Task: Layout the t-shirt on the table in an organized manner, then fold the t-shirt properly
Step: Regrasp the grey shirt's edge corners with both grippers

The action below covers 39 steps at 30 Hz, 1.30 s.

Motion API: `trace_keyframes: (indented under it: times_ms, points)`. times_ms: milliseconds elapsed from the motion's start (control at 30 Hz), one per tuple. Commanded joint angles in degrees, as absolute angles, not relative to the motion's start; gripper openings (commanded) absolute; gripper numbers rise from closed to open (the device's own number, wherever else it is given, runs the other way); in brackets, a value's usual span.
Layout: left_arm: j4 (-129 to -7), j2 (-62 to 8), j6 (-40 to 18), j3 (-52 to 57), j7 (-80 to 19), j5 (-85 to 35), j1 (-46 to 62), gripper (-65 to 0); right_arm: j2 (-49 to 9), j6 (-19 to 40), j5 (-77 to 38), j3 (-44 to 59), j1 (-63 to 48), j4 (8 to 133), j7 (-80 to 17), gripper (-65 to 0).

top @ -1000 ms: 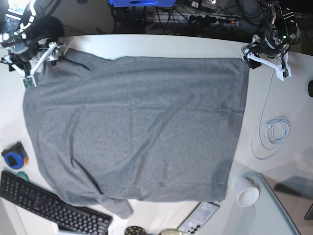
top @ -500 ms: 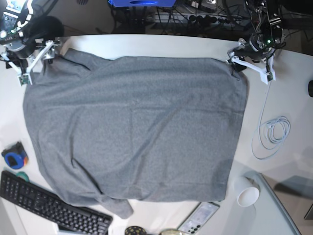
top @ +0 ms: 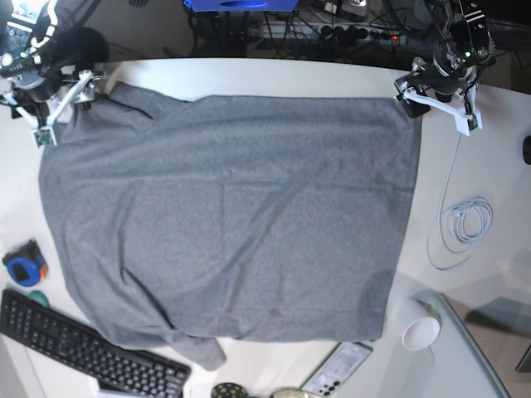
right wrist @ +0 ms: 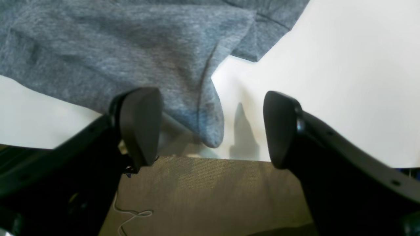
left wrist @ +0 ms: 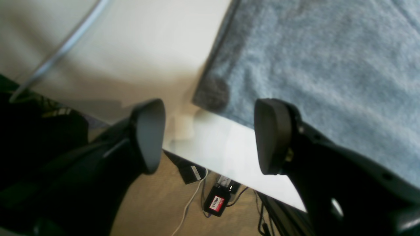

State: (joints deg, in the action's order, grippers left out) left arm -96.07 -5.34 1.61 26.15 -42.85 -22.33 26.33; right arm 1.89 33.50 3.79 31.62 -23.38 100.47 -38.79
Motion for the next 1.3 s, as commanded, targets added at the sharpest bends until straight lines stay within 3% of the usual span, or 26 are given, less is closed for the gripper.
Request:
trace_keyframes:
  times_ms: [0, 533, 633, 733, 767, 1000, 1133, 1267]
  points:
    - [-95.96, -5.76, 1.8, 26.59, -42.15, -22.46, 25.8, -24.8, 1.36, 33.27, 3.47, 31.69, -23.25, 101.58, -38.02, -20.3]
    - [-85.41, -5.76, 1.8, 26.24, -41.71, -22.46, 20.09, -26.0, 1.19, 33.27, 3.38, 31.69, -23.08, 101.23, -38.02, -20.3]
    - [-85.41, -5.76, 1.8, 26.24, -41.71, -22.46, 20.09, -37.2, 1.27, 33.27, 3.47, 31.96, -22.64, 101.23, -38.02, -20.3]
    - [-85.41, -5.76, 1.8, 26.51, -41.8, -22.46, 20.18, -62.0, 1.36, 33.27, 3.38, 32.04, -22.64, 101.23, -38.02, -20.6]
    - [-85.41, -5.76, 1.8, 26.68, -41.8, -22.46, 20.35, -65.0, 1.36, 33.27, 3.3, 32.04, -22.64, 101.23, -38.02, -20.4]
    - [-87.16, -6.29, 1.8, 26.77, -41.98, -22.46, 20.79, -65.0, 1.45, 33.8, -4.26, 39.08, -22.73, 101.58, -38.81, -20.1]
    - [-88.66, -6.29, 1.8, 26.42, -42.24, -22.37, 20.7, -65.0, 0.75, 40.0, -4.62, 40.22, -22.9, 101.32, -43.47, -20.6]
    - [-89.8, -6.29, 1.8, 26.15, -42.24, -22.37, 20.62, -65.0, 0.75, 40.0, -4.53, 40.04, -22.9, 101.23, -46.2, -20.7]
